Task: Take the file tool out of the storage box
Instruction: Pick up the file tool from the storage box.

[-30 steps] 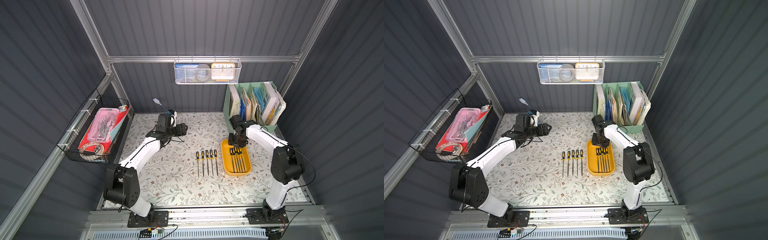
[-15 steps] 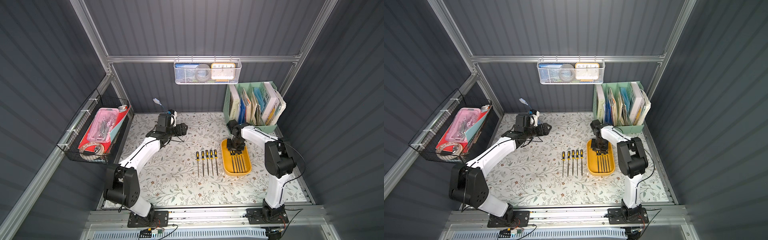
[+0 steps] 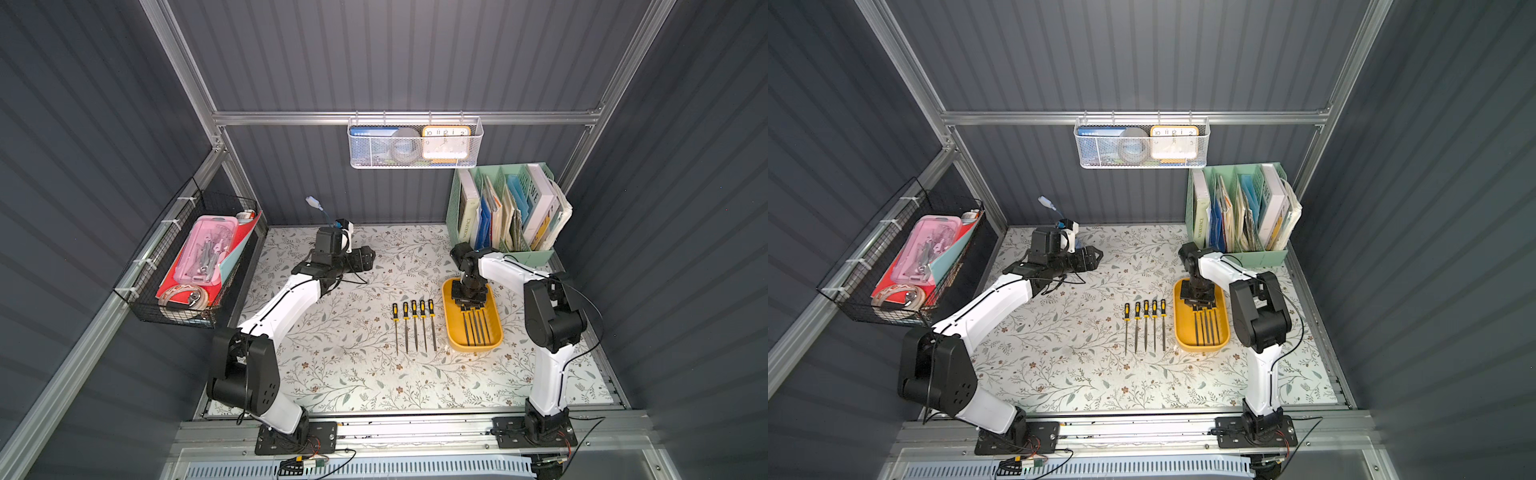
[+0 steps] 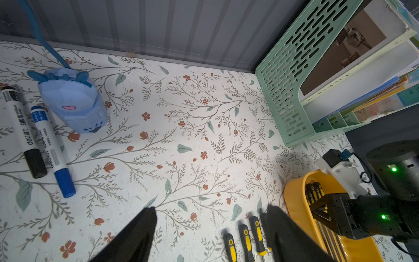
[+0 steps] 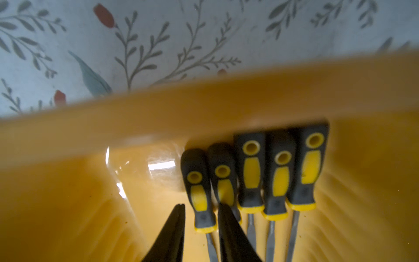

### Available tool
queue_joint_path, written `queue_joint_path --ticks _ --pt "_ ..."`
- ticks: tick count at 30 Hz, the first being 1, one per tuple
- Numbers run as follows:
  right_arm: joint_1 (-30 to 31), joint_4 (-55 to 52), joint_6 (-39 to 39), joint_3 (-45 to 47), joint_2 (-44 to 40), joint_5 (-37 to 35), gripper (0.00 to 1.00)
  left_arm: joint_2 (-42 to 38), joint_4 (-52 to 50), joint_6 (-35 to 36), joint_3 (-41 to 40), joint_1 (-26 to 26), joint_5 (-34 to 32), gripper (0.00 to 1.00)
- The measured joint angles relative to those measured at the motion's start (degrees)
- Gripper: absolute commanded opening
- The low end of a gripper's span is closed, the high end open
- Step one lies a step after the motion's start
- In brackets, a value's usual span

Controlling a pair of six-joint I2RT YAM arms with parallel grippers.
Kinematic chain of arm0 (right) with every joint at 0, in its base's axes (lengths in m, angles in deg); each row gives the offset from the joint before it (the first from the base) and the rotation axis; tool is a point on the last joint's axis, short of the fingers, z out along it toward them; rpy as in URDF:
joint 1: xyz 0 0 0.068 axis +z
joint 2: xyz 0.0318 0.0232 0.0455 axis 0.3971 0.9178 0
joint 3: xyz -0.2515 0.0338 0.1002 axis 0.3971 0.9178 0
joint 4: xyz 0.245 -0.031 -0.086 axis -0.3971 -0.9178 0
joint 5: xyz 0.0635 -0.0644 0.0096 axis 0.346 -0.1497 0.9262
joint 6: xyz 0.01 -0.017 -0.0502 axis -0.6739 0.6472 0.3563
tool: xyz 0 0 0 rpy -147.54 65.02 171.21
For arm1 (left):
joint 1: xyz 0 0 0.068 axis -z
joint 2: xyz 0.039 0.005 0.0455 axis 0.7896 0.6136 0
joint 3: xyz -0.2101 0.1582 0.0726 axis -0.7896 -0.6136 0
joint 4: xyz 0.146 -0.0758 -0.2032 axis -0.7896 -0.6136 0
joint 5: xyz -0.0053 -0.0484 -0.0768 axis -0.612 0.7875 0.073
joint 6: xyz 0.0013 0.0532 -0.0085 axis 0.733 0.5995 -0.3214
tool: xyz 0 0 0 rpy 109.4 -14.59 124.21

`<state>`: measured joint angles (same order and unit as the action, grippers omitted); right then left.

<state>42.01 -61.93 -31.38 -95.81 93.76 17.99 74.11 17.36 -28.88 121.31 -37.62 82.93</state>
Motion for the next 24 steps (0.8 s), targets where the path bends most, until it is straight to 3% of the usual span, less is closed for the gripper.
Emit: queue_joint_path --ticks 11,16,20,24 --pt "1.03 2.38 0.11 -0.22 1.62 0.94 0.2 -0.02 -0.02 0.0 0.0 0.0 -0.09 0.82" --pt "1.38 2.51 -0.04 -0.22 1.62 1.16 0.01 -0.13 -0.04 0.0 0.0 0.0 -0.15 0.82" --pt "1.11 3.39 0.2 0.17 0.79 2.82 0.0 -0.24 -0.26 0.0 0.13 0.0 0.72 0.82" --pt "0.09 6.21 1.11 2.29 -4.26 8.76 0.0 -0.2 -1.14 0.04 2.14 -0.13 7.06 0.83"
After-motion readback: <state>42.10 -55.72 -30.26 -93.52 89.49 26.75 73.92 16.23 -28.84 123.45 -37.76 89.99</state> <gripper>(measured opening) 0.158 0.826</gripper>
